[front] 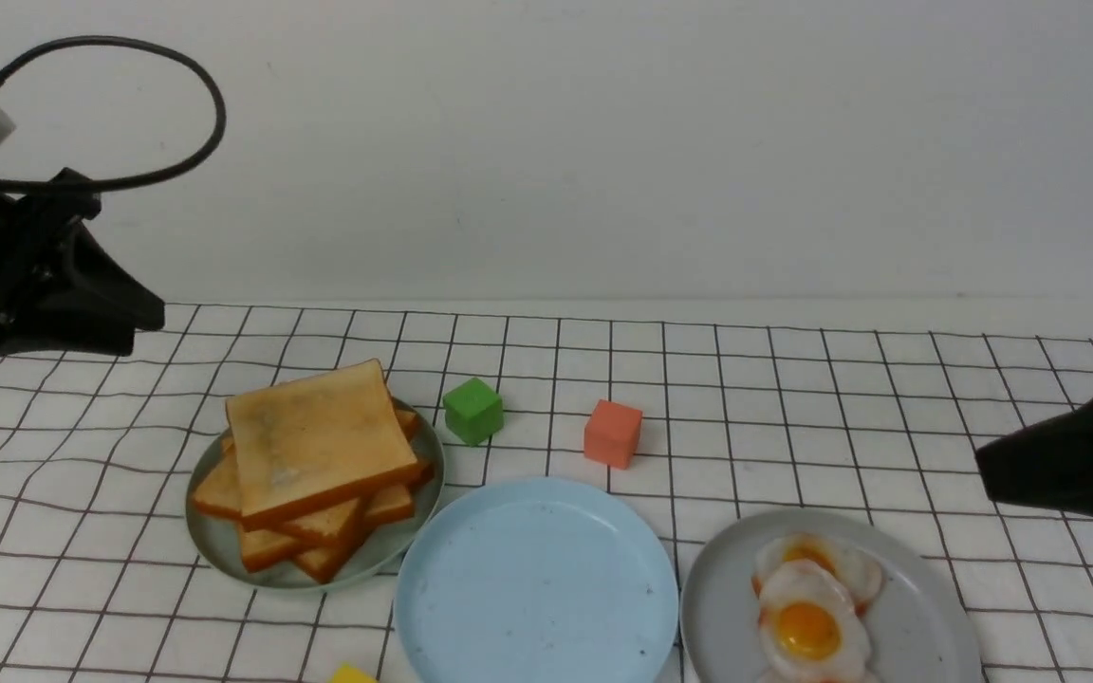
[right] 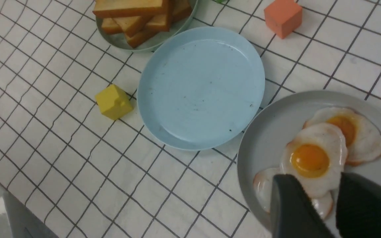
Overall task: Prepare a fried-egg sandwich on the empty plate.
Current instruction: Use the left arm to grab a slice of bread, then use the left arm to put a slice of bread into the empty plate in the middle, then use the right arm to grab a fried egg
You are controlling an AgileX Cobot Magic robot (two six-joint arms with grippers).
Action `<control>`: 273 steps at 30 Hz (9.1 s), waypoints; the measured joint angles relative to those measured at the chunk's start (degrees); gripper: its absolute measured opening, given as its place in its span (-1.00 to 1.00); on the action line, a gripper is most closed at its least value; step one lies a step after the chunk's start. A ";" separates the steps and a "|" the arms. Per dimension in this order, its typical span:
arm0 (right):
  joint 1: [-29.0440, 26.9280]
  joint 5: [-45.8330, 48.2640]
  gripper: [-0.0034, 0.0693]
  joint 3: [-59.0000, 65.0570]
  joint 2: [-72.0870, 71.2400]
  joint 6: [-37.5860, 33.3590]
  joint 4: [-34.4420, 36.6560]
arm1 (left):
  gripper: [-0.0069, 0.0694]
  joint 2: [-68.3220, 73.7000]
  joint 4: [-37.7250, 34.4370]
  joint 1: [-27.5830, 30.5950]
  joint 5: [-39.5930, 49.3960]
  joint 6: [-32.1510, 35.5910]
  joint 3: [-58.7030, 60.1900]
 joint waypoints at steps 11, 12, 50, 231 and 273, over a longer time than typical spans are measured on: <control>0.00 0.00 -0.24 0.00 0.06 -2.21 6.42 | 0.28 15.84 -1.56 0.12 0.16 3.70 -9.18; 0.00 0.00 -0.24 0.00 0.06 -3.07 7.16 | 0.32 17.09 -2.35 0.12 0.34 5.22 -9.63; 0.00 -0.19 -0.24 0.00 0.06 -6.01 10.79 | 0.09 26.80 -12.24 0.12 1.53 14.38 -10.26; 0.00 -0.49 -0.22 0.59 2.67 15.04 -6.73 | 0.34 4.56 5.05 -32.08 2.67 18.78 -9.83; 0.00 -13.16 0.02 -4.71 48.43 -9.81 -1.03 | -0.85 -25.96 20.82 -51.51 -1.48 -1.10 12.66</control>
